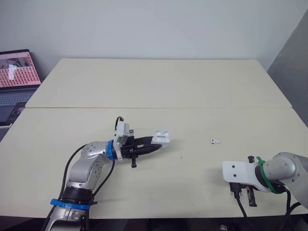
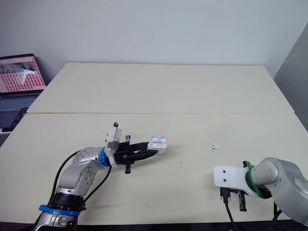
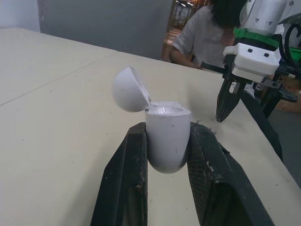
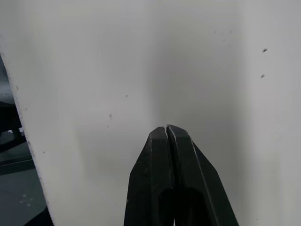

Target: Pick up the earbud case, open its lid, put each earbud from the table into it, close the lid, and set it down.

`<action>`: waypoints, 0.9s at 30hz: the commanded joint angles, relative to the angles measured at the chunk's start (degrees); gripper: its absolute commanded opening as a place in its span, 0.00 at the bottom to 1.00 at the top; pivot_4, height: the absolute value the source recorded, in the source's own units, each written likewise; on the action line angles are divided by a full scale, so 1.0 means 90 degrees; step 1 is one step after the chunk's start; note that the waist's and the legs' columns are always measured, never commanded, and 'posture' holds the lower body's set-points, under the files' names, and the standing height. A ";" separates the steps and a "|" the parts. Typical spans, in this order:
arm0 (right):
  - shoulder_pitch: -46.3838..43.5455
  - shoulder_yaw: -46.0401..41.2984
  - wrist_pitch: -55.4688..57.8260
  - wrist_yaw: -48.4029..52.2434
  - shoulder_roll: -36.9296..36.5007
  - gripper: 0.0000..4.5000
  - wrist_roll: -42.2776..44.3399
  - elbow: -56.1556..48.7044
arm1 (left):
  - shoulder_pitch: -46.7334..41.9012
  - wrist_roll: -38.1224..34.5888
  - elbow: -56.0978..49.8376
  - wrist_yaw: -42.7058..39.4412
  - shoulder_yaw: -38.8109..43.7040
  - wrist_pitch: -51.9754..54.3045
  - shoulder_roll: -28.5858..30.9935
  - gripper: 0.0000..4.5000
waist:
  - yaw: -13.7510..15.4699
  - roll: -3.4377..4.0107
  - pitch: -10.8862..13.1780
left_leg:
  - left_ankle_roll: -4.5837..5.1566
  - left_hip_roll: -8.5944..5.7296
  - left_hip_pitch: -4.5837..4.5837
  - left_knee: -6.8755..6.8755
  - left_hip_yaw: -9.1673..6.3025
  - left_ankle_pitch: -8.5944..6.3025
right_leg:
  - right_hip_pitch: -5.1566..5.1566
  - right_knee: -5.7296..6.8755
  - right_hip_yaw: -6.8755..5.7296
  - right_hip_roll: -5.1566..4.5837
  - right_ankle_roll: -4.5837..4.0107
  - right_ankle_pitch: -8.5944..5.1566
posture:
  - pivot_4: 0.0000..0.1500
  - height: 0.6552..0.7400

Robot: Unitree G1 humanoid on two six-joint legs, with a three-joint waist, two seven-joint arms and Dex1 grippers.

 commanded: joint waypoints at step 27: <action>0.1451 -0.1623 -0.7235 0.2121 -0.0473 0.60 -0.0393 0.2840 | -0.0136 -0.0009 -0.0101 0.0203 0.0033 0.0057 0.0001 0.17 | -0.0008 -0.0001 0.0000 | 0.0000 0.0001 0.0006 0.0001 0.0006 0.0000 | 0.0006 0.0003 0.0004 0.0002 0.0000 0.0000 | 1.00 1.00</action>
